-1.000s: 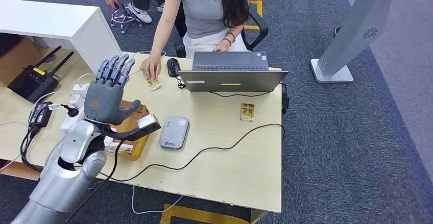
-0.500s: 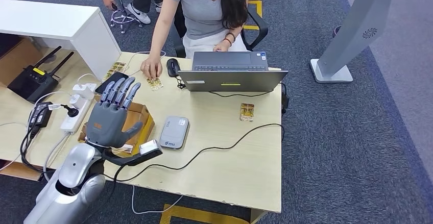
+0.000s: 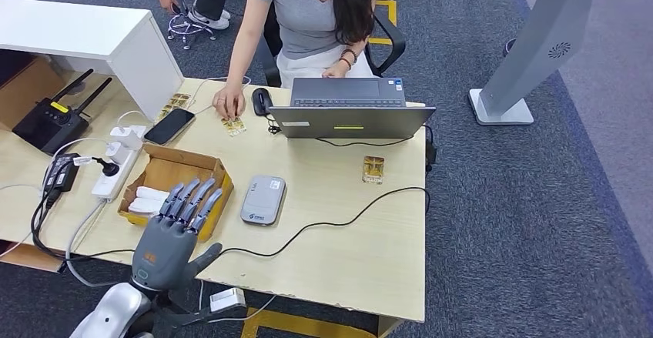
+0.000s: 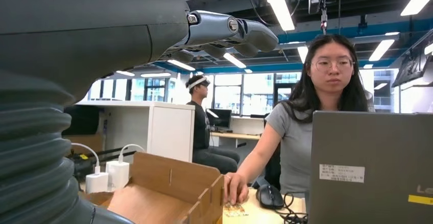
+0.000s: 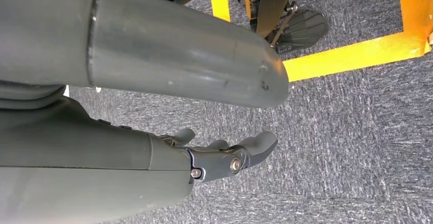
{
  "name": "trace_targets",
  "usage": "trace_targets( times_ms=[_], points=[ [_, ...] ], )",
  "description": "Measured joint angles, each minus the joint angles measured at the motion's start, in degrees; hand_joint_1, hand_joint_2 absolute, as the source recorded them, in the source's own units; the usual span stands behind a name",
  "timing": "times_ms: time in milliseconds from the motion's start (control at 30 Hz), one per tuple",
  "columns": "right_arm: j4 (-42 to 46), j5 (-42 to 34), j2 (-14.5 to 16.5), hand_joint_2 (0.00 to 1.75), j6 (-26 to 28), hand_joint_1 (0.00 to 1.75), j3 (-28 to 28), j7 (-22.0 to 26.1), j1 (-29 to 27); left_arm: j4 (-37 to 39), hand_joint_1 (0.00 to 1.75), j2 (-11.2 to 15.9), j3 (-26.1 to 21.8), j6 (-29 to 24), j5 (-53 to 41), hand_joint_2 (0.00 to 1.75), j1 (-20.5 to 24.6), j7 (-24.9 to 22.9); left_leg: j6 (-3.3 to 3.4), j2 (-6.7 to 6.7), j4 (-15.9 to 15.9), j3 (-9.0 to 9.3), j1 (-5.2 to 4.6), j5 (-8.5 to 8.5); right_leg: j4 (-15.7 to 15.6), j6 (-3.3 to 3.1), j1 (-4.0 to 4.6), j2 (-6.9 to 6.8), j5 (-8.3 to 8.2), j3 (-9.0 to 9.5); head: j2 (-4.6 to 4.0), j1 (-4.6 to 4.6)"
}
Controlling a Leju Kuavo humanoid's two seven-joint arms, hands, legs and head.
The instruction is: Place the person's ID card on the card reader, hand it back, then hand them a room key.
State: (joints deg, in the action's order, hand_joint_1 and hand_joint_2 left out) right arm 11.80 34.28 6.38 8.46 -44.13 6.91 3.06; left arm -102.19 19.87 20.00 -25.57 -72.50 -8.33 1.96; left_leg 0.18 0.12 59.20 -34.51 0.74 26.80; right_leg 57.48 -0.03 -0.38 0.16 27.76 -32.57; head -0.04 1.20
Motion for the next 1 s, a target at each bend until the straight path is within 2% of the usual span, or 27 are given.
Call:
trace_targets(
  times_ms=[233,367,533,700,1000],
  points=[
    [0.00,0.39,0.01,0.00,0.22,0.00,-0.46,0.00,-0.08,-1.02,0.00,-0.44,-0.04,-7.10,-0.81,1.75,-4.92,0.54,0.00,-0.01,-0.01,0.00,0.00,0.02,0.00,0.01,0.00,-0.01,0.02,0.02,0.00,0.00],
    [0.00,0.65,0.02,0.00,0.27,0.00,-0.67,0.00,-0.09,-1.47,0.00,-0.75,-0.60,-9.39,-1.03,1.75,-7.47,-0.54,0.02,-0.02,-0.01,0.01,-0.01,0.07,0.00,0.02,0.00,-0.03,0.03,0.02,0.00,0.01],
    [0.00,1.19,0.02,0.00,0.28,0.00,-0.97,0.13,-0.09,-1.46,0.00,-1.28,-2.83,-8.78,-0.49,1.75,-9.11,-2.36,0.02,-0.03,-0.01,0.02,-0.01,0.07,0.00,0.02,0.00,-0.04,0.03,0.03,0.00,0.00],
    [0.00,1.90,0.02,0.00,0.27,0.00,-1.49,0.20,-0.09,-0.85,0.00,-2.25,-7.20,-5.63,0.43,1.75,-10.13,-4.42,0.02,-0.03,-0.01,0.02,0.00,0.06,0.00,0.02,0.00,-0.05,0.03,0.04,0.00,0.00],
    [0.00,3.02,0.02,0.00,0.13,0.00,-2.15,0.17,-0.07,2.09,0.00,-4.74,-14.67,-3.60,2.14,1.75,-10.04,-4.35,0.03,-0.03,-0.01,0.02,-0.01,0.06,0.00,0.02,0.00,-0.05,0.03,0.03,0.00,0.00]
  ],
)
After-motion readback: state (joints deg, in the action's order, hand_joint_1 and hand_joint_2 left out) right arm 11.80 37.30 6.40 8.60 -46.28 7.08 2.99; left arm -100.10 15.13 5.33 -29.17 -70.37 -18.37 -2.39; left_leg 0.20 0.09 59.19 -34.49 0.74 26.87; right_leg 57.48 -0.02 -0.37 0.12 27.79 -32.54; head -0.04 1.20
